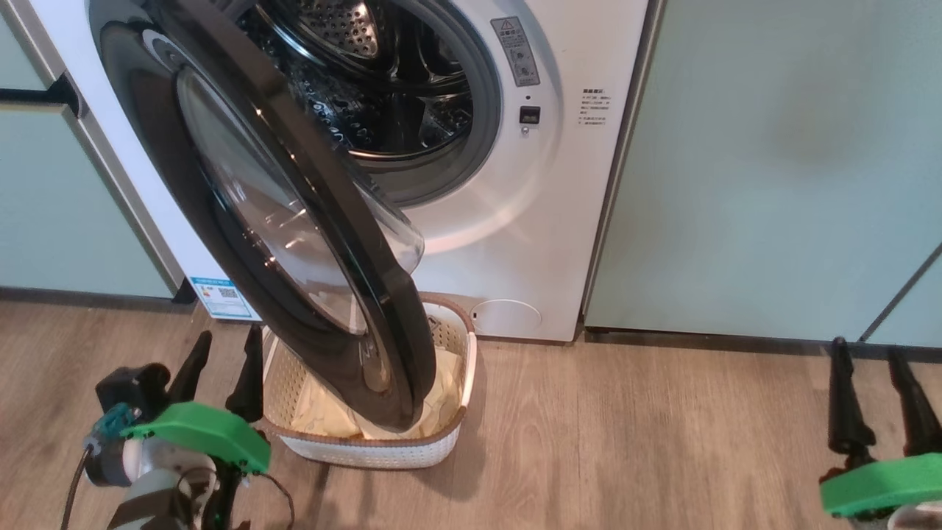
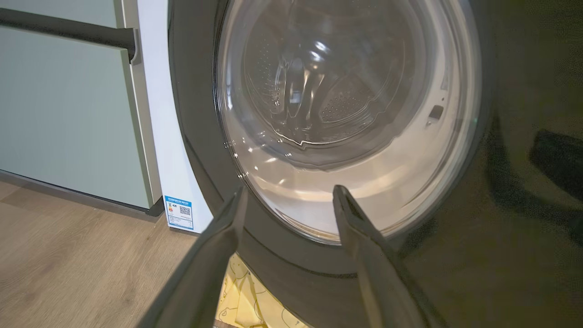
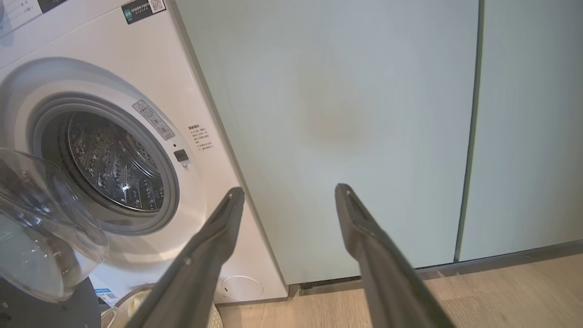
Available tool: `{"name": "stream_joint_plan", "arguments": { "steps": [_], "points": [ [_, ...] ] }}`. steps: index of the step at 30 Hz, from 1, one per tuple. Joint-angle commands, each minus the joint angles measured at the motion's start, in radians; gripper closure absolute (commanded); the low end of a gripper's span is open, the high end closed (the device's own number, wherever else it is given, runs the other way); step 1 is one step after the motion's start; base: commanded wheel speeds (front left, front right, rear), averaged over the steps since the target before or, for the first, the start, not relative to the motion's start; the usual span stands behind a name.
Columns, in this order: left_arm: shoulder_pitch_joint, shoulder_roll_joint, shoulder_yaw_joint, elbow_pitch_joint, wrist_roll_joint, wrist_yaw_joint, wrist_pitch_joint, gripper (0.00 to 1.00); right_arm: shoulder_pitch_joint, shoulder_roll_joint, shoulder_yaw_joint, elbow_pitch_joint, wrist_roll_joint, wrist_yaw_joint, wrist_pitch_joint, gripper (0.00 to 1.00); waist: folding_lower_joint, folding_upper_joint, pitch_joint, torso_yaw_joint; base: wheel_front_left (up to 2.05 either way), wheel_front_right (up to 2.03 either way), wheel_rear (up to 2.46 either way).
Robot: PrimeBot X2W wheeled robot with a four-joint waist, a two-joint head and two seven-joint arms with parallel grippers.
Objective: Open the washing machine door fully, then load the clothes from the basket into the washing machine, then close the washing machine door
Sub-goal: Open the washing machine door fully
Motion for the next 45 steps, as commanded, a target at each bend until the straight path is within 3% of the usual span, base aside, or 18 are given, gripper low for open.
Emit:
{"name": "stream_joint_plan", "arguments": {
  "steps": [1, 45],
  "points": [
    [-0.044, 0.031, 0.035, -0.033, 0.005, -0.001, -0.006, 0.00, -0.024, -0.015, 0.022, -0.027, -0.013, 0.004, -0.009, 0.00, 0.0000, -0.0001, 0.000, -0.001, 0.00, 0.00, 0.00],
    [-0.056, 0.032, 0.017, -0.015, -0.008, -0.001, -0.006, 0.00, -0.029, -0.019, 0.088, 0.047, -0.056, 0.004, -0.010, 0.00, 0.0000, -0.0001, 0.002, 0.017, 0.00, 0.00, 0.00]
  ]
}}
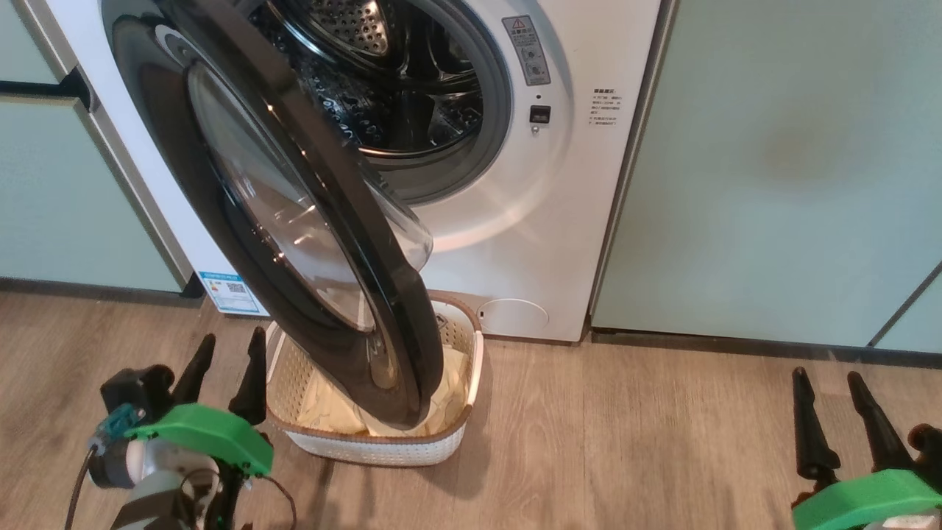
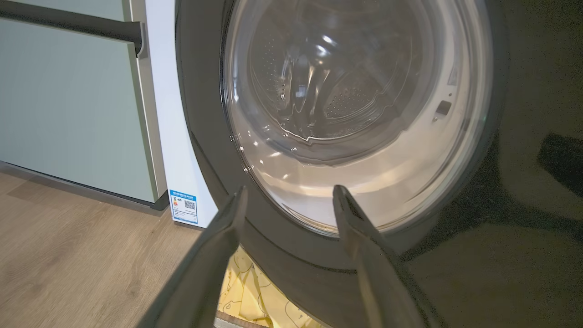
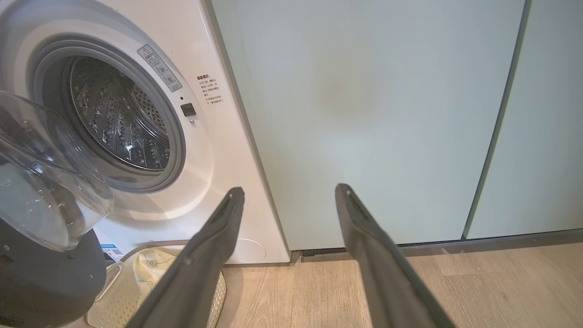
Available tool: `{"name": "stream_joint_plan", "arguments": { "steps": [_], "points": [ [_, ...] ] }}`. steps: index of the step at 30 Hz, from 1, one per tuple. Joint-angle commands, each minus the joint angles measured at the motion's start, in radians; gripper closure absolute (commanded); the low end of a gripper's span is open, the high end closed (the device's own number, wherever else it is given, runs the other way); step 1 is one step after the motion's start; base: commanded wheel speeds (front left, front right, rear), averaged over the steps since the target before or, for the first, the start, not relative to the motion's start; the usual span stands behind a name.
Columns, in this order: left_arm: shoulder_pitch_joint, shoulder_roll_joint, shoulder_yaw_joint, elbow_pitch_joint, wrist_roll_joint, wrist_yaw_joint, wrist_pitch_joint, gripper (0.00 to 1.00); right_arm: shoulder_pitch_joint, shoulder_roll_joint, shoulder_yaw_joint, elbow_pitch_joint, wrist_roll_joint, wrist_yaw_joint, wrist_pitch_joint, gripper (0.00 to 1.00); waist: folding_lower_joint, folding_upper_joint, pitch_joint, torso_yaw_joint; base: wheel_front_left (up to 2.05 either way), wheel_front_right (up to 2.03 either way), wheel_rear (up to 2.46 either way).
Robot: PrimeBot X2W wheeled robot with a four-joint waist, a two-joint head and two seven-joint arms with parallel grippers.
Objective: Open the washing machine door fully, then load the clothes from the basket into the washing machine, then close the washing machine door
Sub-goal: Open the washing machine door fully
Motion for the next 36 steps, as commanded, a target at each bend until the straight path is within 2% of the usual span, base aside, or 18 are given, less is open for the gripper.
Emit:
{"name": "stream_joint_plan", "arguments": {
  "steps": [1, 2, 3, 8, 14, 18, 22, 27, 29, 36],
  "points": [
    [-0.055, 0.032, 0.026, -0.025, -0.008, -0.001, -0.006, 0.14, -0.040, -0.018, 0.020, -0.028, -0.009, 0.004, -0.010, 0.00, 0.0000, 0.0000, 0.000, 0.001, 0.00, 0.00, 0.00],
    [-0.055, 0.031, 0.027, -0.024, -0.010, -0.001, -0.006, 0.69, -0.040, -0.017, 0.020, -0.027, -0.010, 0.004, -0.010, 0.00, 0.0000, 0.0000, -0.001, 0.002, 0.00, 0.00, 0.00],
    [-0.056, 0.029, 0.031, -0.023, -0.014, -0.001, -0.006, 1.00, -0.039, -0.017, 0.020, -0.026, -0.010, 0.004, -0.010, 0.00, 0.0000, 0.0000, -0.001, 0.002, 0.00, 0.00, 0.00],
    [-0.060, 0.030, 0.056, -0.039, -0.041, -0.001, -0.006, 1.00, -0.039, -0.015, 0.022, -0.023, -0.009, 0.004, -0.010, 0.00, 0.0000, 0.0000, -0.001, 0.005, 0.00, 0.00, 0.00],
    [-0.085, 0.017, 0.135, -0.119, -0.074, -0.001, -0.006, 1.00, -0.036, -0.014, 0.020, -0.020, -0.008, 0.004, -0.010, 0.00, 0.0000, 0.0000, -0.003, 0.012, 0.00, 0.00, 0.00],
    [-0.139, 0.035, 0.167, -0.201, -0.108, 0.002, 0.000, 1.00, -0.033, -0.013, 0.016, -0.019, -0.009, 0.004, -0.010, 0.00, 0.0000, 0.0000, -0.004, 0.022, 0.00, 0.00, 0.00],
    [-0.196, 0.042, 0.170, -0.327, -0.138, 0.016, 0.058, 1.00, -0.029, -0.013, 0.013, -0.019, -0.009, 0.004, -0.010, 0.00, 0.0000, 0.0000, -0.006, 0.029, 0.00, 0.00, 0.00],
    [-0.250, 0.024, 0.117, -0.523, -0.154, 0.031, 0.146, 1.00, -0.028, -0.012, 0.015, -0.020, -0.010, 0.004, -0.010, 0.00, 0.0000, 0.0000, -0.006, 0.032, 0.00, 0.00, 0.00],
    [-0.257, 0.014, 0.099, -0.562, -0.157, 0.033, 0.163, 1.00, -0.028, -0.012, 0.015, -0.020, -0.010, 0.004, -0.010, 0.00, 0.0000, 0.0000, -0.006, 0.033, 0.00, 0.00, 0.00],
    [-0.280, -0.044, -0.083, -0.791, -0.149, 0.038, 0.267, 1.00, -0.030, -0.010, 0.018, -0.020, -0.009, 0.004, -0.010, 0.00, 0.0000, 0.0000, -0.002, 0.034, 0.00, 0.00, 0.00]
  ]
}}
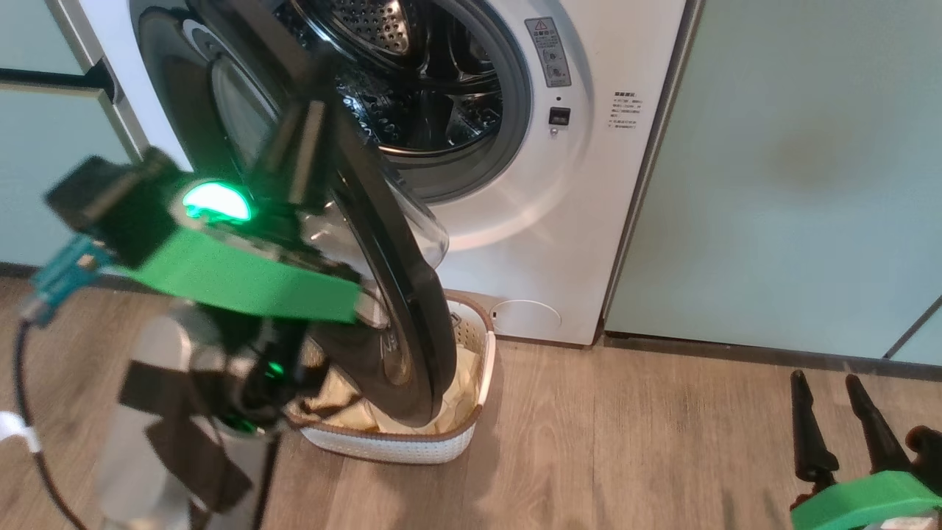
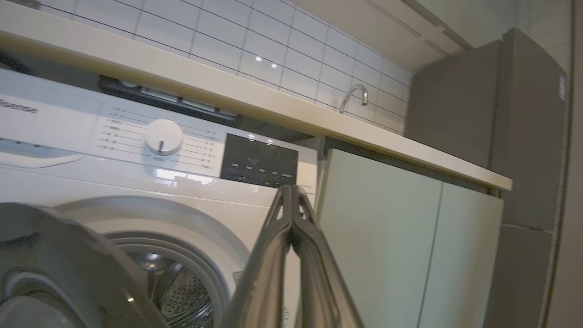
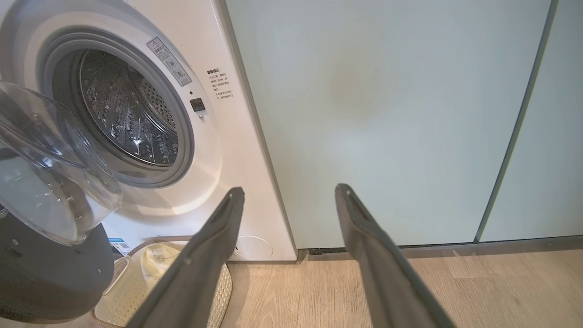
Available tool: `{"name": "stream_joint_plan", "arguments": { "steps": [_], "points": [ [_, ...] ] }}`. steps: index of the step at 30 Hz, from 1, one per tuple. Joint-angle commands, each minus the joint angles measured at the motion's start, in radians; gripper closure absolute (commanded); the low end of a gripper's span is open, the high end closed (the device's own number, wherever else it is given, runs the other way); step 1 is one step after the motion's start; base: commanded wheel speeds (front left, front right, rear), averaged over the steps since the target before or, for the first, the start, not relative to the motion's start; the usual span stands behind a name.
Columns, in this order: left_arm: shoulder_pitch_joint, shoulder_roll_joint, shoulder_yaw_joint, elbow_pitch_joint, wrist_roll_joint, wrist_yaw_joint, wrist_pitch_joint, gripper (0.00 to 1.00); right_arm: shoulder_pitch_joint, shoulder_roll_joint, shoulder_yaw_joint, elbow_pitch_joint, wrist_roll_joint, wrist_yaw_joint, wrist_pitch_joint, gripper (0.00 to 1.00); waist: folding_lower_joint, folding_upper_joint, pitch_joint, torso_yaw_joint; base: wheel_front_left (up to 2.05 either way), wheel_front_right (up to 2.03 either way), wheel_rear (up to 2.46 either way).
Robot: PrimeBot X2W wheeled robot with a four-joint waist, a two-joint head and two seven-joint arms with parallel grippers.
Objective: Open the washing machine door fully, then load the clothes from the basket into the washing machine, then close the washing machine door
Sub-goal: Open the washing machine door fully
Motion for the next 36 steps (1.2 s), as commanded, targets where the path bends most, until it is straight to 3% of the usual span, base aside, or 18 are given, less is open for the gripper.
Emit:
{"name": "stream_joint_plan", "arguments": {
  "steps": [1, 8, 17, 36],
  "points": [
    [-0.060, 0.012, 0.001, -0.060, 0.013, 0.009, 0.019, 1.00, -0.031, -0.011, 0.020, -0.030, -0.009, 0.004, -0.010, 0.00, 0.0000, 0.0000, 0.001, -0.001, 0.00, 0.00, 0.00],
    [-0.043, -0.003, -0.182, -0.147, 0.029, 0.004, 0.106, 1.00, -0.035, -0.012, 0.025, -0.029, -0.007, 0.004, -0.010, 0.00, 0.0000, 0.0000, 0.005, -0.007, 0.00, 0.00, 0.00],
    [0.026, 0.005, -0.362, -0.119, 0.027, -0.015, 0.139, 1.00, -0.036, -0.013, 0.027, -0.026, -0.005, 0.004, -0.010, 0.00, 0.0000, 0.0000, 0.006, -0.010, 0.00, 0.00, 0.00],
    [0.061, 0.059, -0.662, 0.145, 0.108, -0.030, -0.011, 1.00, -0.040, -0.023, 0.035, -0.025, -0.003, 0.004, -0.010, 0.00, 0.0000, 0.0000, 0.013, -0.013, 0.00, 0.00, 0.00]
  ]
}}
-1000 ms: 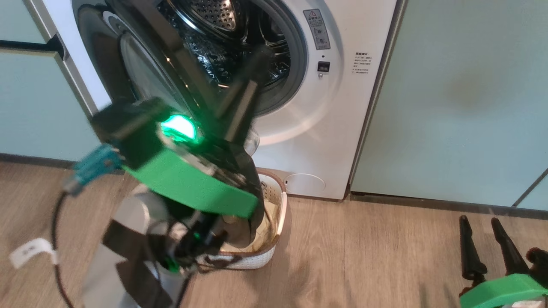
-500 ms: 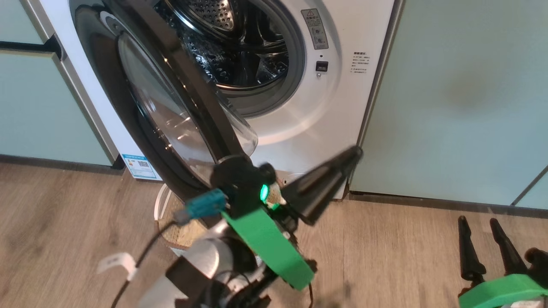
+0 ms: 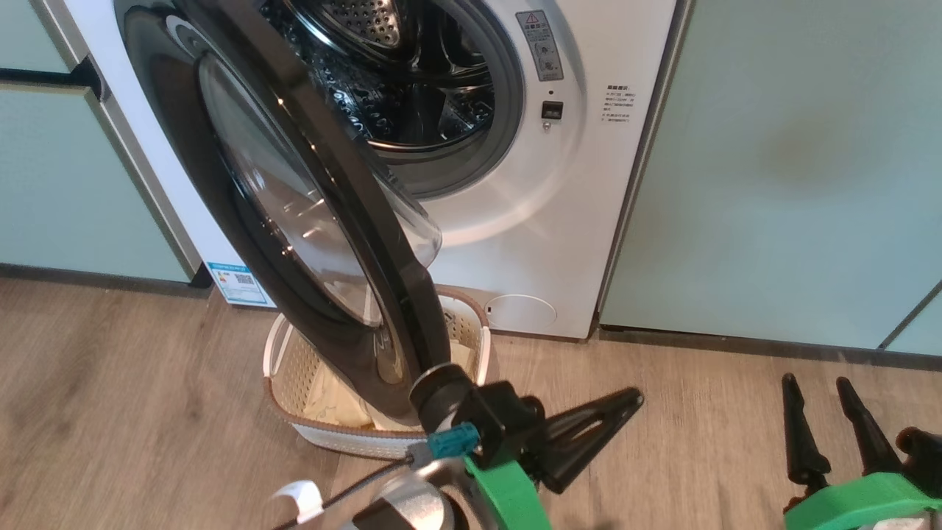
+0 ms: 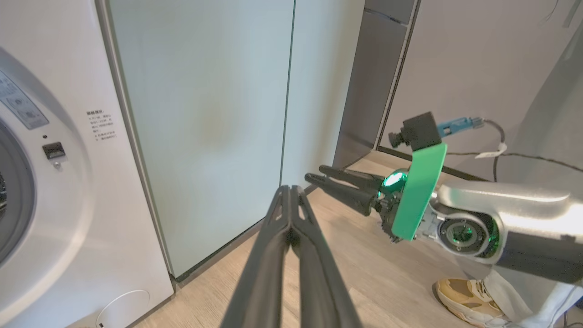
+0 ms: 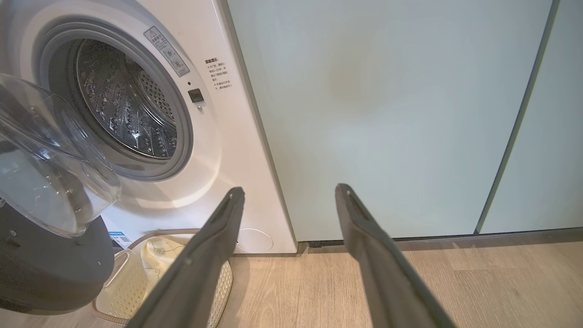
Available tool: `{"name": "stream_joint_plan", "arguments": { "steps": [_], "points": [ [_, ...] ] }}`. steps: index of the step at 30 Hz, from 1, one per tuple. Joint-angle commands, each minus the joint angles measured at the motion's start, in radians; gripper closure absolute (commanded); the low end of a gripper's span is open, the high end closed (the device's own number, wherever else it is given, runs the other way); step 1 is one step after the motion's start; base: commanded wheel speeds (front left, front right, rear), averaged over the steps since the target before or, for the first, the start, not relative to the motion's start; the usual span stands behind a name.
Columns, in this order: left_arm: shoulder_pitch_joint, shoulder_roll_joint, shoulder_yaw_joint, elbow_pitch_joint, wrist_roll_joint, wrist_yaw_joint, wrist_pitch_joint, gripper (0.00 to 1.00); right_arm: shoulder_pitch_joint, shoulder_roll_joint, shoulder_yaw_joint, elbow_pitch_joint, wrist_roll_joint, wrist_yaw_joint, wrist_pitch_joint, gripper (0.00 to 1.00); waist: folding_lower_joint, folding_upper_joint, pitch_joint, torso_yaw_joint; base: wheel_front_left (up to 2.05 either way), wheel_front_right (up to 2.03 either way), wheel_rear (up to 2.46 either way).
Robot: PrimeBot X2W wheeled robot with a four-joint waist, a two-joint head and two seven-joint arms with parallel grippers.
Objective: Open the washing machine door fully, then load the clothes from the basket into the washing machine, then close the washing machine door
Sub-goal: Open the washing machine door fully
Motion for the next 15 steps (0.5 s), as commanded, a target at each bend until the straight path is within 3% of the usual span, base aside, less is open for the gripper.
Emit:
{"name": "stream_joint_plan", "arguments": {
  "steps": [1, 4, 15],
  "points": [
    [-0.036, 0.011, 0.029, -0.020, 0.015, 0.000, -0.016, 1.00, -0.040, -0.023, 0.016, -0.030, -0.003, 0.004, -0.010, 0.00, 0.0000, 0.0000, 0.001, 0.000, 0.00, 0.00, 0.00],
    [-0.044, 0.014, 0.004, 0.051, 0.057, 0.001, -0.060, 1.00, -0.041, -0.024, 0.016, -0.029, -0.003, 0.004, -0.010, 0.00, 0.0000, 0.0000, 0.004, -0.001, 0.00, 0.00, 0.00],
    [-0.046, -0.042, -0.010, 0.321, 0.101, 0.080, -0.206, 1.00, -0.043, -0.020, 0.016, -0.031, -0.004, 0.004, -0.010, 0.00, 0.0000, 0.0000, 0.015, -0.004, 0.00, 0.00, 0.00]
  ]
}}
